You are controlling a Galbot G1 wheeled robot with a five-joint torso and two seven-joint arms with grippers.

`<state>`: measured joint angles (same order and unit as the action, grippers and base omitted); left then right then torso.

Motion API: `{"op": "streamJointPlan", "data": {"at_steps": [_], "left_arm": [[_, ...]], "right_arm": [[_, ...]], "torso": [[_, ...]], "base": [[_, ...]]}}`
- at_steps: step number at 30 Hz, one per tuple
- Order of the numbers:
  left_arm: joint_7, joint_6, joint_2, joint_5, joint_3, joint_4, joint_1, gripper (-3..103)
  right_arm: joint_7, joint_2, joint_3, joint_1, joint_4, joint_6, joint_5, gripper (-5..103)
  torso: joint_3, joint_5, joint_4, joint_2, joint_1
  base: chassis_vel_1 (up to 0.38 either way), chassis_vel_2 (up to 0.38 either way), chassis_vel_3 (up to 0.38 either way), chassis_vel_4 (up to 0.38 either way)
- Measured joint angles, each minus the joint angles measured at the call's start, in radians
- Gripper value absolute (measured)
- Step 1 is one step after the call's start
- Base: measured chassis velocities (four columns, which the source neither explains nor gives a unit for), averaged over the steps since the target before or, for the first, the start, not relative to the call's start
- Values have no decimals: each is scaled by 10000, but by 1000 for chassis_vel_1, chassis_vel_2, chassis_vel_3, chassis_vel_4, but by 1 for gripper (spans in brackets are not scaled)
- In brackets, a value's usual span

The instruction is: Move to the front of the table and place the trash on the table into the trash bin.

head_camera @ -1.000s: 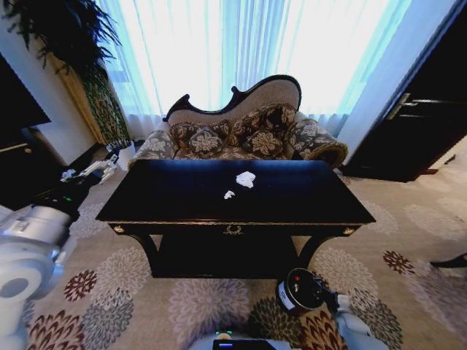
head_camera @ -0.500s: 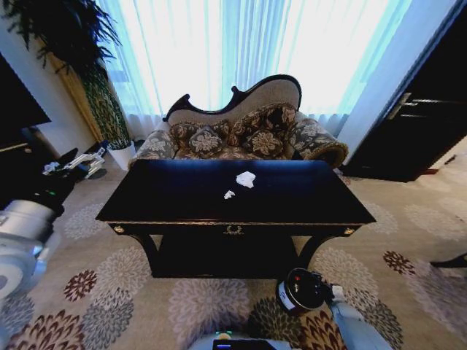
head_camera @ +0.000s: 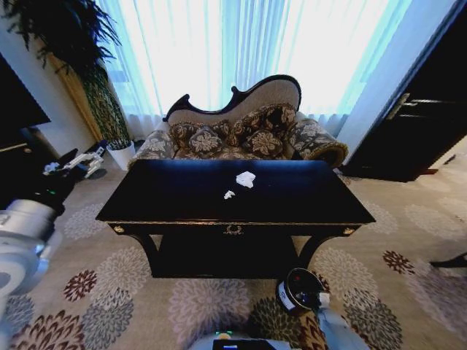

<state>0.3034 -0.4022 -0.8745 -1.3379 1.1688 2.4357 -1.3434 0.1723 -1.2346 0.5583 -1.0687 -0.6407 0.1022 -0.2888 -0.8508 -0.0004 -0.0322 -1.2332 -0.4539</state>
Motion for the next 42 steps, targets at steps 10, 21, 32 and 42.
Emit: {"op": "streamJointPlan", "data": {"at_steps": [10, 21, 32, 42], "left_arm": [[-57, 232, -181, 118, -453, -292, 323, 100], [-65, 28, -1166, 358, -1368, 600, 281, 100], [104, -83, -1616, 558, -1393, 639, 99, 100], [78, -122, -1509, 886, -1735, 642, 86, 100]], "right_arm": [[387, -277, 110, -2523, -3348, 339, -673, 73], [549, -650, 620, -5570, -8975, 221, -1381, 100], [1066, -529, 1309, -7275, -12285, 412, -1919, 100], [1178, -299, 3032, -7843, -15328, 394, -2539, 100]], "torso": [[0, 2, -4, 0, 0], [1, 4, -5, -1, 2], [0, 2, -1, -2, 1], [-1, 3, -1, 0, 0]], "base": [[0, 0, 0, 0], [0, 0, 0, 0], [0, 0, 0, 0], [0, 0, 0, 0]]}}
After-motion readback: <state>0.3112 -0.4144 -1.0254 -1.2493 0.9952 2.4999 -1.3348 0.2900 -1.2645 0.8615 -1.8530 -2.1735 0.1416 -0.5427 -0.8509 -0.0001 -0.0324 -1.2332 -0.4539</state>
